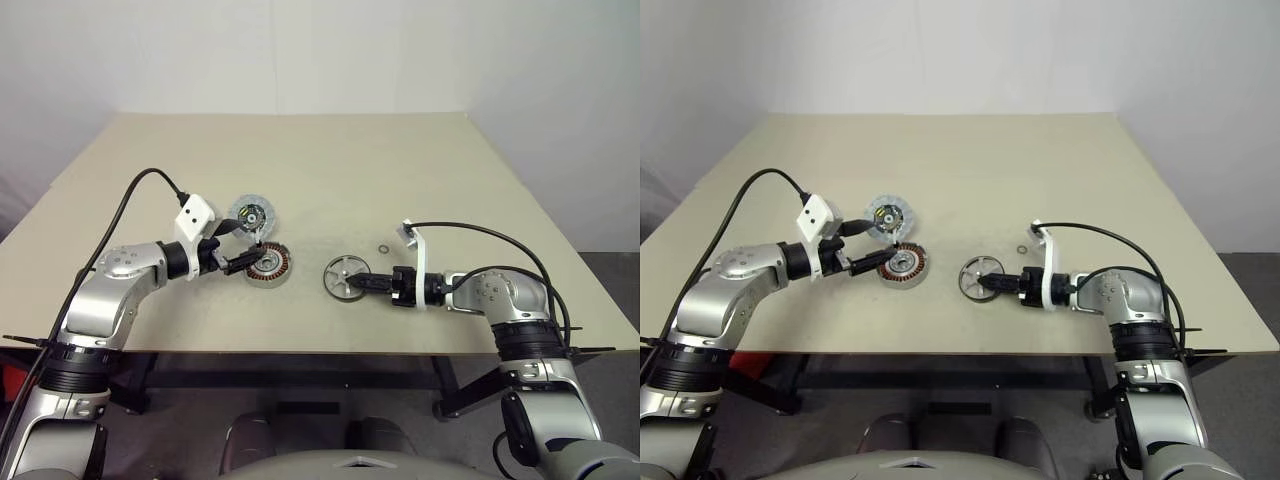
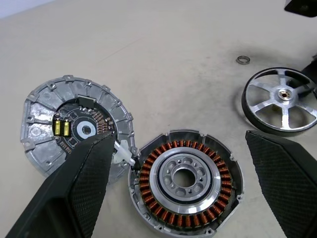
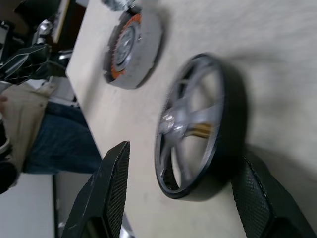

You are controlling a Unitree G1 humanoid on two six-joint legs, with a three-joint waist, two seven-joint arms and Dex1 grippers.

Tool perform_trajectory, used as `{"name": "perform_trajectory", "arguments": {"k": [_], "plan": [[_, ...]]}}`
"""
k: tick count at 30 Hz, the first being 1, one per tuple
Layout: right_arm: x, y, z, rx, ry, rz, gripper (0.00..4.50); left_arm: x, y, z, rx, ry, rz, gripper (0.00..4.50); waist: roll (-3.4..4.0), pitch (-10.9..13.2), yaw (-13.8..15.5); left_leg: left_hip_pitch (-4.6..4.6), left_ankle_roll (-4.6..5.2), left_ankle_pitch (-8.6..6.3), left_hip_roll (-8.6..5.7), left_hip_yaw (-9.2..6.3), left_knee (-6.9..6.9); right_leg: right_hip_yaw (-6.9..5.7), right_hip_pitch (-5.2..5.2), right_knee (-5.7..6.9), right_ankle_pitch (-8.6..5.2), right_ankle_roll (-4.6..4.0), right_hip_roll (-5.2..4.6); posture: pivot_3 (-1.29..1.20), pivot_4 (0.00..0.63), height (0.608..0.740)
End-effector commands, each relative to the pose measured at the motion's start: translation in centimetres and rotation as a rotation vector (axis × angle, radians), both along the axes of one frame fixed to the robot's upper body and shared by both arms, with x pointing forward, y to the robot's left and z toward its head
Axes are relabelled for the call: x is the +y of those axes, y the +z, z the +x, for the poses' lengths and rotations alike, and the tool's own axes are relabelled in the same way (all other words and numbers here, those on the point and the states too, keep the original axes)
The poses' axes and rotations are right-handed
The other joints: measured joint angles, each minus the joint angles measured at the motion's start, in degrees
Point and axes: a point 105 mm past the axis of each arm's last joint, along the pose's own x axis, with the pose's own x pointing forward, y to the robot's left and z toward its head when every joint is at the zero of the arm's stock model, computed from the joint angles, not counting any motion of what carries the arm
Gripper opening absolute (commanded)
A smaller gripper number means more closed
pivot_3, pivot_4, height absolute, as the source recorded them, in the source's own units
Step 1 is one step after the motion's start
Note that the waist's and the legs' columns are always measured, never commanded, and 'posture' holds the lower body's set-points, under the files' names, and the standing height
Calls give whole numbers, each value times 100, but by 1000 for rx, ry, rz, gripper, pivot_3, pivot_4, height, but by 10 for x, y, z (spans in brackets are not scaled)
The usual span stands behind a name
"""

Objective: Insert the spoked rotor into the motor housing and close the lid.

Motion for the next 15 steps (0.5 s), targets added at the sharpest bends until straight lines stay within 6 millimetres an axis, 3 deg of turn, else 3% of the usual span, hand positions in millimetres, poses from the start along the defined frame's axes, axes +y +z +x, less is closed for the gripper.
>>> {"name": "perform_trajectory", "arguments": {"k": [1, 11, 15], "plan": [[3, 10, 5, -22, 7, 18, 3449, 4, 19, 2, -84, 7, 13, 4465, 0, 0, 1, -1, 0, 0, -1, 0, 0, 0, 0, -1, 0, 0, -1, 0, 0, 740], [1, 9, 8, -18, -14, 4, 371, 3, 18, 3, -91, 11, 19, 4500, 0, 0, 3, 0, 0, 0, 0, 0, 0, 0, 0, 0, 0, 0, -1, 0, 0, 740], [1, 11, 8, -24, -17, 7, 371, 3, 18, 3, -92, 10, 20, 4500, 0, 0, 3, 2, -2, 1, -1, 0, 1, 0, 3, 0, -2, 4, -2, 0, 0, 740]]}}
